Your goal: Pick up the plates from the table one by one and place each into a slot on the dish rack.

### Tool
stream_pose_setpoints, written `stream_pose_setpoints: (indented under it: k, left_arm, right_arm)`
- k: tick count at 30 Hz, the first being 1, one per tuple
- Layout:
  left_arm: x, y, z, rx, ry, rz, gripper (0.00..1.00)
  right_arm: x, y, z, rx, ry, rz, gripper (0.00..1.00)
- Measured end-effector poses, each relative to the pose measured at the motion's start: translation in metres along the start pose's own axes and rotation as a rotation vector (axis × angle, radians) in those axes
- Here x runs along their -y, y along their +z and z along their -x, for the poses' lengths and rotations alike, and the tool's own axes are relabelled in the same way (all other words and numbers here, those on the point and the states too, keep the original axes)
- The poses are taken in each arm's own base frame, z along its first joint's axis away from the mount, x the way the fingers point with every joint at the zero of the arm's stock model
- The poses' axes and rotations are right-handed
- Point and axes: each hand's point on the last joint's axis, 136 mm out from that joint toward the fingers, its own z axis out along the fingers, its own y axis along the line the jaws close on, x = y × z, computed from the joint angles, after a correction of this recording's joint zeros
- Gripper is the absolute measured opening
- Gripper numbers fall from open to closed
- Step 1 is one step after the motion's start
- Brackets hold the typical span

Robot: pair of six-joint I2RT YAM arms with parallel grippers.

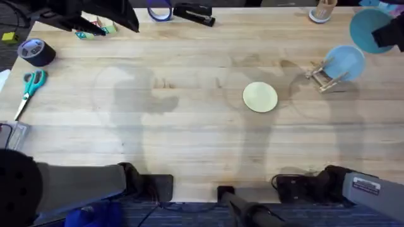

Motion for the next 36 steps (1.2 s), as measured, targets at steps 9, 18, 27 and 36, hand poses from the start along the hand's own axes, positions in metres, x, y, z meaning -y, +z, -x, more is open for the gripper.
stream_pose_setpoints:
  k: [9, 18, 27, 36]
  left_arm:
    - [0.0, 0.0, 0.0, -0.002, -0.001, -0.001, 0.995]
    - [0.0, 0.0, 0.0, -0.002, -0.001, -0.001, 0.995]
    - [0.0, 0.0, -0.001, -0.002, -0.001, -0.001, 0.995]
    - [0.0, 0.0, 0.0, -0.002, -0.001, -0.001, 0.995]
  right_arm:
    - [-0.007, 0.021, -0.009, -0.038, 0.01, 0.079, 0.032]
    - [-0.018, 0.05, -0.016, -0.094, -0.013, 0.157, 0.031]
    - [-0.017, 0.06, -0.018, -0.106, -0.01, 0.165, 0.031]
    - [-0.021, 0.073, -0.023, -0.134, -0.012, 0.196, 0.031]
